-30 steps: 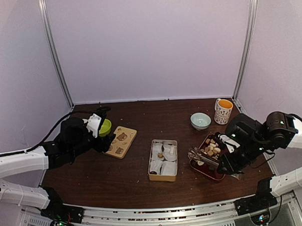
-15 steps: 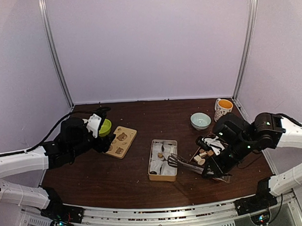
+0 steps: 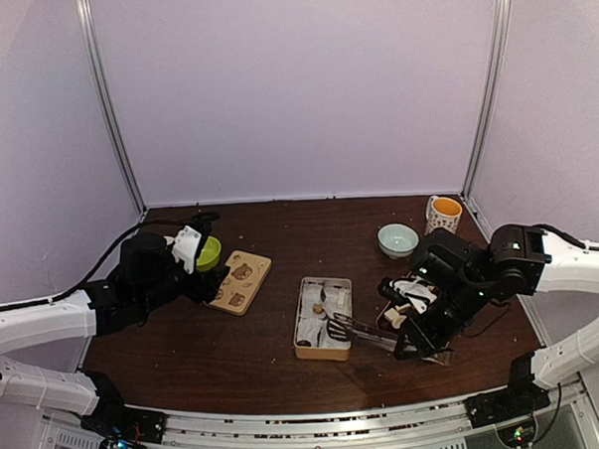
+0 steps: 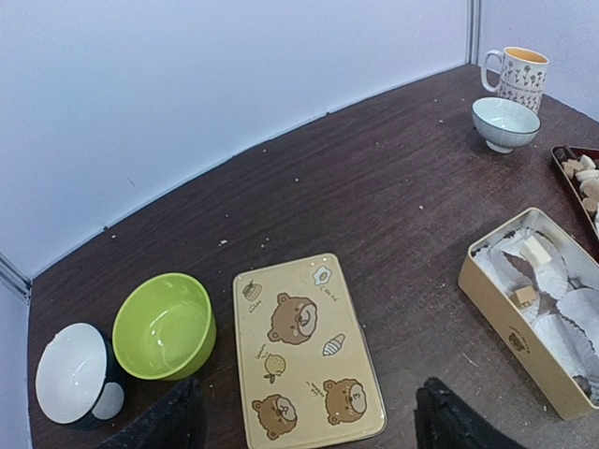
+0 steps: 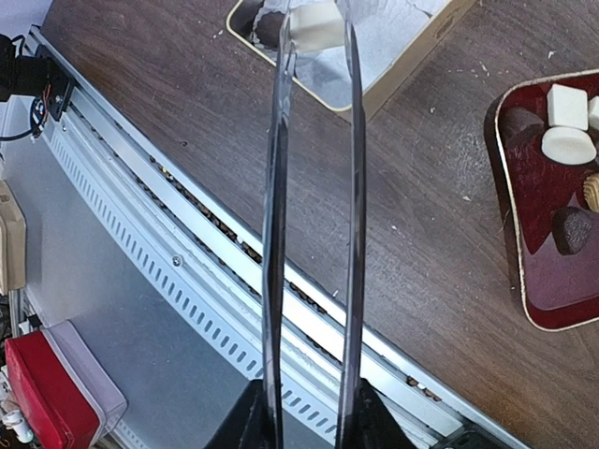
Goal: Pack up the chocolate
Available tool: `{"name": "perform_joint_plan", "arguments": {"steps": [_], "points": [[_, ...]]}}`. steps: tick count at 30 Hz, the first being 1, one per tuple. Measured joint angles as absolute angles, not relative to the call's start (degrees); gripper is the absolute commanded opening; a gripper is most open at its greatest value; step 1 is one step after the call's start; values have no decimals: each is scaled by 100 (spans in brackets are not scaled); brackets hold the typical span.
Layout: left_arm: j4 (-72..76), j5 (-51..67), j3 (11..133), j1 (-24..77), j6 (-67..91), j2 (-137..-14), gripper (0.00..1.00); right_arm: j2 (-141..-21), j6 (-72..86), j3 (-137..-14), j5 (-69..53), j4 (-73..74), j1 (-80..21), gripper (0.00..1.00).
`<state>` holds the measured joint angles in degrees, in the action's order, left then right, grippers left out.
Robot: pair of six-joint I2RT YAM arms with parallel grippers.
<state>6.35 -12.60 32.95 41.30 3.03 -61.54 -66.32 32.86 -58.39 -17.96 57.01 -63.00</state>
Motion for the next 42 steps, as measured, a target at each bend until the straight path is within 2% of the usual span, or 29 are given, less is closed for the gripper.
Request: {"name": "perform_joint_plan", "arguments": {"steps": [8,17,20,32,42], "points": [[633,-1260,3321,4130,303,-6154,79,-6654,3253,-5902,-1717,5708,-6302,31],[633,-1260,3323,4130,303,-6154,79,-6652,3262,-6047,-1417,5745,-6302,29],[633,-1260,3323,4130,303,-6154,79,-6611,3282,-6139,-1074,5787,-6302,27],[633,-1258,3323,4130,303,-6158,79,-6689,3634,-6401,956,6388,-6163,25],[633,-1258,3323,4130,303,-6163,79,-6534,4292,-5277,1863,5859,-5511,24]]}}
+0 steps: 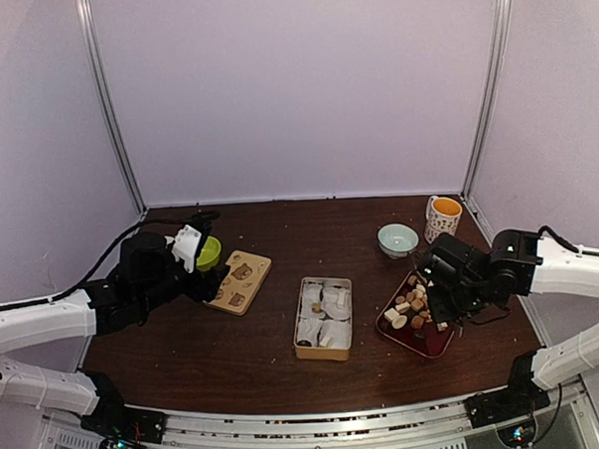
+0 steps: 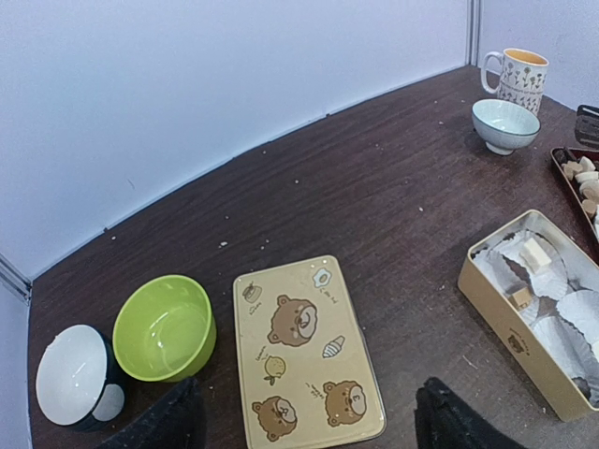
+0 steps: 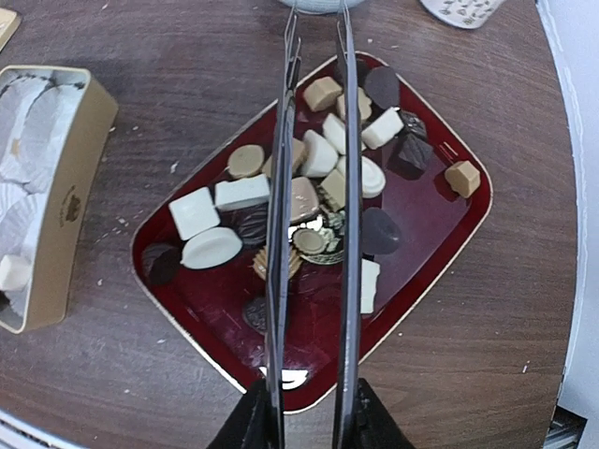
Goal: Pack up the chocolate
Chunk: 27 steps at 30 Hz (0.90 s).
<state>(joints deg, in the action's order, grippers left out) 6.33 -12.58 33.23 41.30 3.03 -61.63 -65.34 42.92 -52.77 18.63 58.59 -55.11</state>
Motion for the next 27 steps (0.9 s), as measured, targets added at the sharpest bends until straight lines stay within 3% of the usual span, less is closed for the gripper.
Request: {"name": "perform_joint_plan", "arguments": {"steps": [9,27], "points": [[633,-1240,3323,4130,303,-6178,79,-5913,4694,-4320,2405,5019,-4801,24],[633,-1219,3323,4130,303,-6305,78,-6466,4617,-3328,1977,3096,-3682,25]]}}
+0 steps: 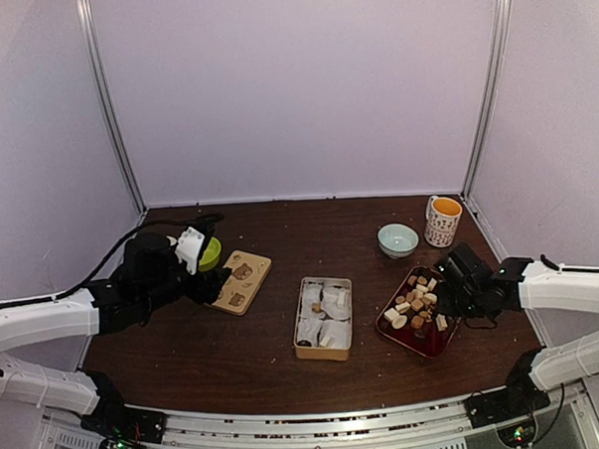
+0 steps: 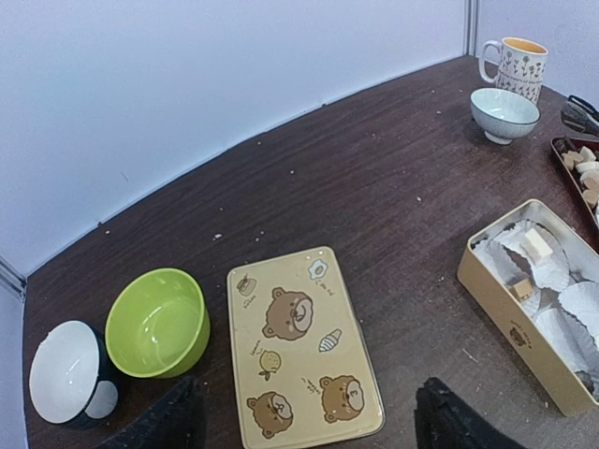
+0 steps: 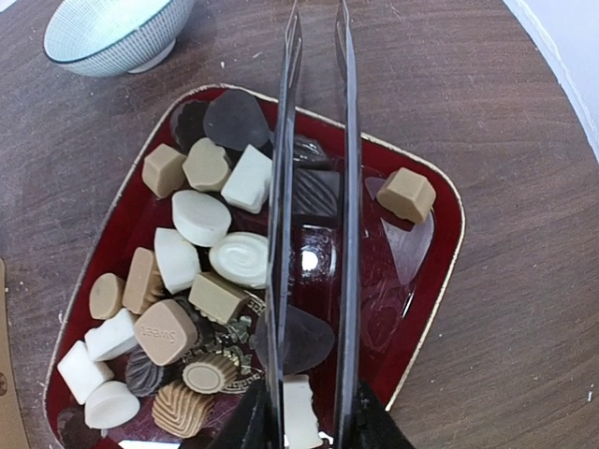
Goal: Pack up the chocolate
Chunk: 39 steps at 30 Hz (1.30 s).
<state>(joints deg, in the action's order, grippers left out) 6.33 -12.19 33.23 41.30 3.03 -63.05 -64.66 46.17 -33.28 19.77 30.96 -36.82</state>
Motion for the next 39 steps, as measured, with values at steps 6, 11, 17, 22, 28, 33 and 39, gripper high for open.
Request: {"name": "perform_joint_plan", "arguments": {"steps": [6,11,17,22,28,33,39], "points": [[637,-1216,3326,4130,303,-6342,79,-6471,4536,-3024,1774,2917,-3522,31],[637,-1210,3334,4130,303,-6377,78,-6563,4508,-3004,1715,2838,-3474,35],[637,-1214,3334,4130,301,-6375,78,-6816,4495,-3000,1673,2838,-3323,36],[637,-1212,3334,4130,303,-6372,78,-6855,4484,-2985,1678,2867,-3277,47],[637,-1212,3334,4130,301,-6372,78,-6613,4412,-2943,1680,2952,-3273,50],[637,-1214,3334,4130,303,-6372,78,-6257,4198,-2961,1627,3039,-3273,66],[637,-1214,3334,4130,303,-6377,79,-5721,3774,-3229,1509,3225,-3273,67]]}}
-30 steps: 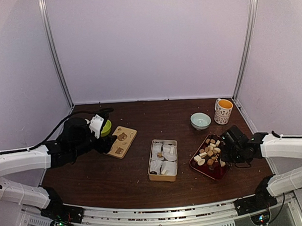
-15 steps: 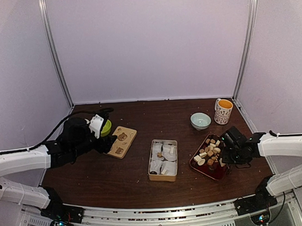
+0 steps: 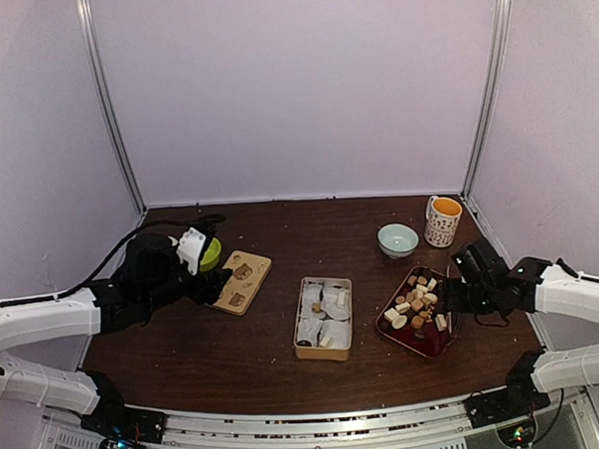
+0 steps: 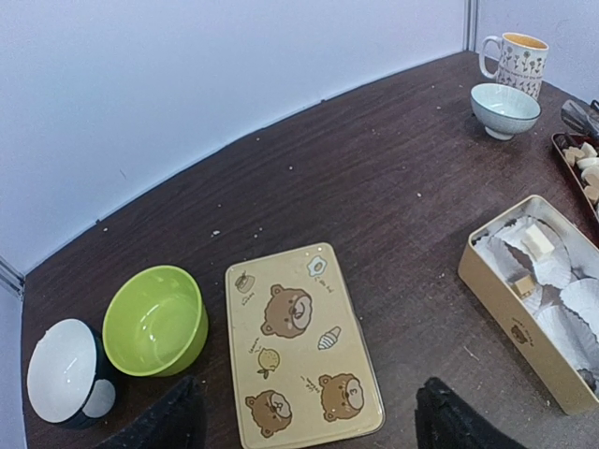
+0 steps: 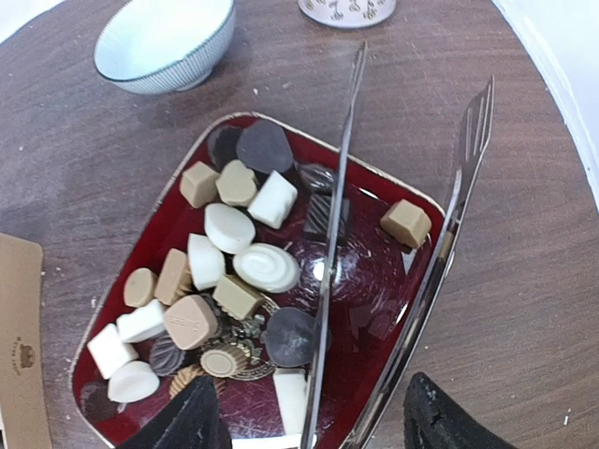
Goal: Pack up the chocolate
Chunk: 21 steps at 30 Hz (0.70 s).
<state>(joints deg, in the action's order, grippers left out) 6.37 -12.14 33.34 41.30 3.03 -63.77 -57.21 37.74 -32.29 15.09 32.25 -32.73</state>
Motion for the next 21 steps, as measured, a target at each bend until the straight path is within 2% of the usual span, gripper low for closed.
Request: {"name": "perform_joint_plan", "arguments": {"steps": [4,9,11,21], "points": [[639,-1240,3334,4130,307,-6394,82,-5483,3494,-3503,1321,3284,-3273,65],[659,-1330,3334,4110,419,-6399,91,-5256,3253,-3739,711,3179,-3321,66],[607,-1328,3367,4051,493,-6431,97,-5249,3227,-3795,401,3028,-3400,66],[-923,-1114,5120,3758,1658,-8053,98,-6305,3122,-4716,-32,2370,-4486,66]]}}
